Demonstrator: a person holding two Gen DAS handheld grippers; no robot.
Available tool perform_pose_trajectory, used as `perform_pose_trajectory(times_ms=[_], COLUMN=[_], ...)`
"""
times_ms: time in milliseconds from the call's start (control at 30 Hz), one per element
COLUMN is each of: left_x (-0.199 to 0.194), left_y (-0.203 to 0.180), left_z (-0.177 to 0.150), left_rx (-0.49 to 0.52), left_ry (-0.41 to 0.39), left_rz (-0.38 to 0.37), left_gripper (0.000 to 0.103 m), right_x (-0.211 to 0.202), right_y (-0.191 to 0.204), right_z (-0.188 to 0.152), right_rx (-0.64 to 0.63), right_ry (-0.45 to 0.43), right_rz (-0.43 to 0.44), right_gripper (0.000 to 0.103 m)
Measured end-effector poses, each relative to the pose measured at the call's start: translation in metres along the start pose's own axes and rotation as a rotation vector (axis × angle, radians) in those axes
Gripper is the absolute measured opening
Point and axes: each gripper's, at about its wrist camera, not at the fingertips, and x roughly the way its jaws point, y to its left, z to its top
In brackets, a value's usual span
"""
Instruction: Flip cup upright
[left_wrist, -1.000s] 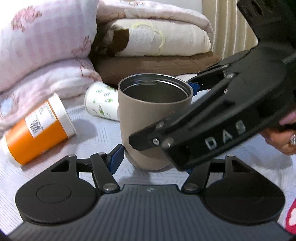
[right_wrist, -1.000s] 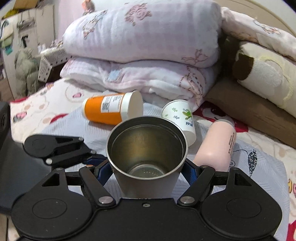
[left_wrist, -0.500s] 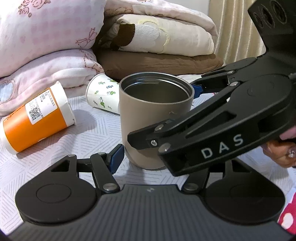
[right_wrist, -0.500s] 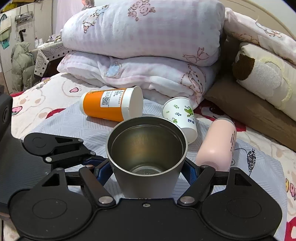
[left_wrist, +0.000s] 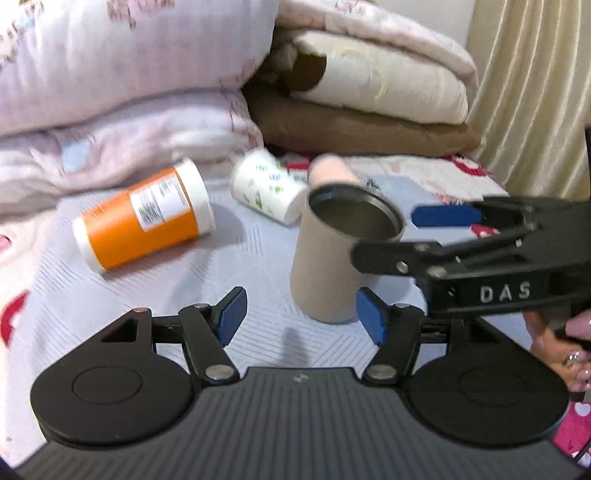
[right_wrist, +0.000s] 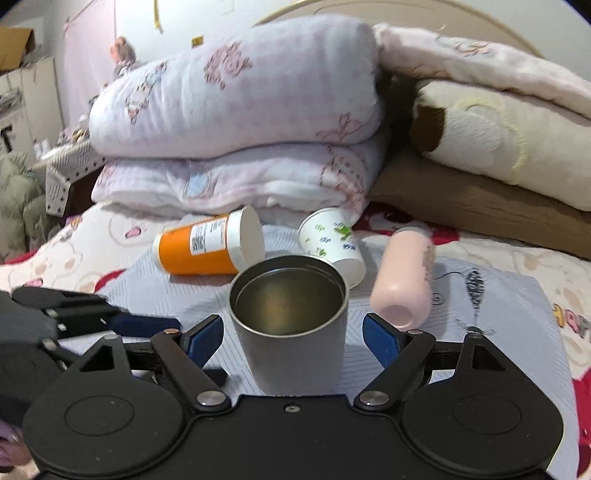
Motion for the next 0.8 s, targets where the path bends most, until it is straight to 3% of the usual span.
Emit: perform_pose_trajectory(times_ms=[300, 400, 500, 633, 800], left_x=[-0.061, -0.083, -0.104, -0.128, -0.167], left_y=[-0.011, -0.014, -0.022, -0.032, -0.036], left_z=[0.021, 0.031, 0.040, 0.051, 0.062], left_rx=[0.012, 0.006, 0.024, 0.049, 0.035], left_ry=[-0.002, 0.012, 0.021, 0.089, 0.043], left_rz=[0.053, 0.013, 0.053, 0.124, 0.150], left_gripper=[0.072, 0.080, 0.086, 0.089, 0.089], right_x=[-0.069, -0.096, -0.119, -0.147, -0.178], right_y=[-0.001, 0.005, 0.016, 0.030, 0.036], right_z=[0.006, 0.009, 0.014, 0.021, 0.036], right_rx=[0.080, 0.070, 0.036, 0.025, 0.071], right_ry=[-0.063, -0.085, -0.115, -0.111, -0.065], right_rz=[-0.094, -0.161, -0.228, -0.257, -0.289], right_gripper=[0.087, 0.087, 0.087, 0.087, 0.087])
